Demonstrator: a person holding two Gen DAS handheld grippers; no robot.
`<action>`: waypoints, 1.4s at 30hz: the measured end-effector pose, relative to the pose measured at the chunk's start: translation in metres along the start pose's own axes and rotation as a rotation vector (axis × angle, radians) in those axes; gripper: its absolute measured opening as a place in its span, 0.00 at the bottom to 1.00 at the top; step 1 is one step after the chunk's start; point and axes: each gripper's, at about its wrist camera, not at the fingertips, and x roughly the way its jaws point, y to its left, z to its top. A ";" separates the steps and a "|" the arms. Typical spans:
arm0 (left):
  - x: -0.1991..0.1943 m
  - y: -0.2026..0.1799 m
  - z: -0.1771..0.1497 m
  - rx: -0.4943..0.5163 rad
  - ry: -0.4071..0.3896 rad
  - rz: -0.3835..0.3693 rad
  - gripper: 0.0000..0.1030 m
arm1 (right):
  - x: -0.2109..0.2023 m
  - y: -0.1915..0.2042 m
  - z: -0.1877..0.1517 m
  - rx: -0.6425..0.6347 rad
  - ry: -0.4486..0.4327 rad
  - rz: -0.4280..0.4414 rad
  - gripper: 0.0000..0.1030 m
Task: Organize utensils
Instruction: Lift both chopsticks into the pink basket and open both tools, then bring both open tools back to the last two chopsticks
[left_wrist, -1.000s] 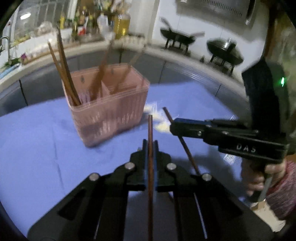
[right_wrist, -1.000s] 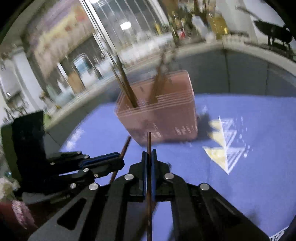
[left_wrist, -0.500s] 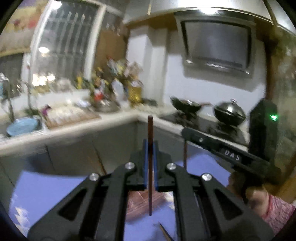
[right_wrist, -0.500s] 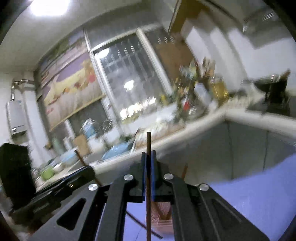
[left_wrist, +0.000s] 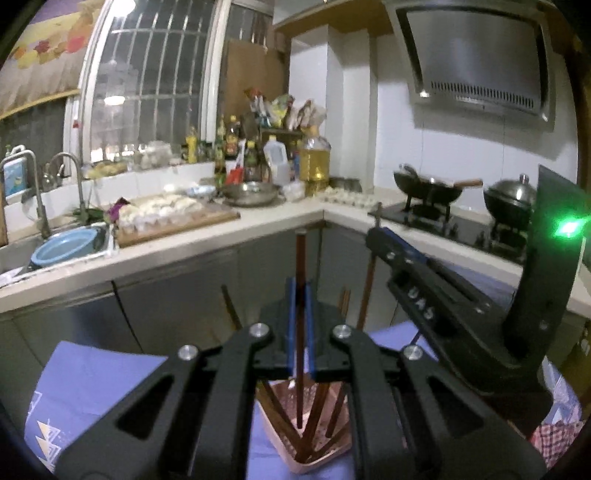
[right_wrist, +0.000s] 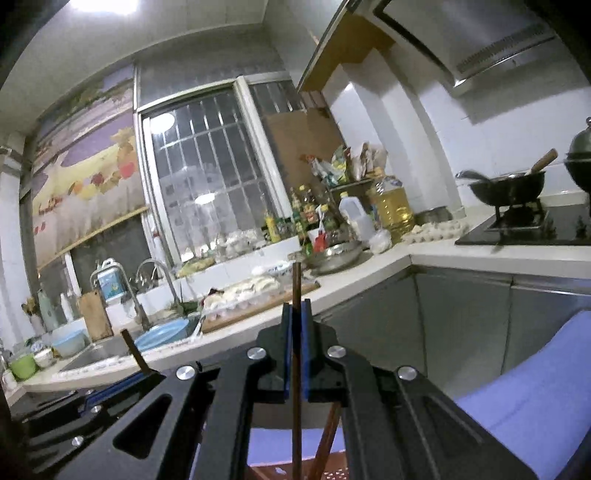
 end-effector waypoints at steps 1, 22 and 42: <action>0.004 -0.001 -0.006 0.007 0.016 -0.001 0.04 | 0.004 -0.001 -0.007 -0.017 0.015 -0.001 0.04; -0.087 0.023 -0.072 -0.184 0.024 0.069 0.50 | -0.128 -0.010 -0.048 0.062 0.119 0.064 0.33; -0.098 -0.049 -0.253 -0.038 0.419 0.054 0.50 | -0.215 -0.025 -0.211 -0.055 0.738 -0.059 0.24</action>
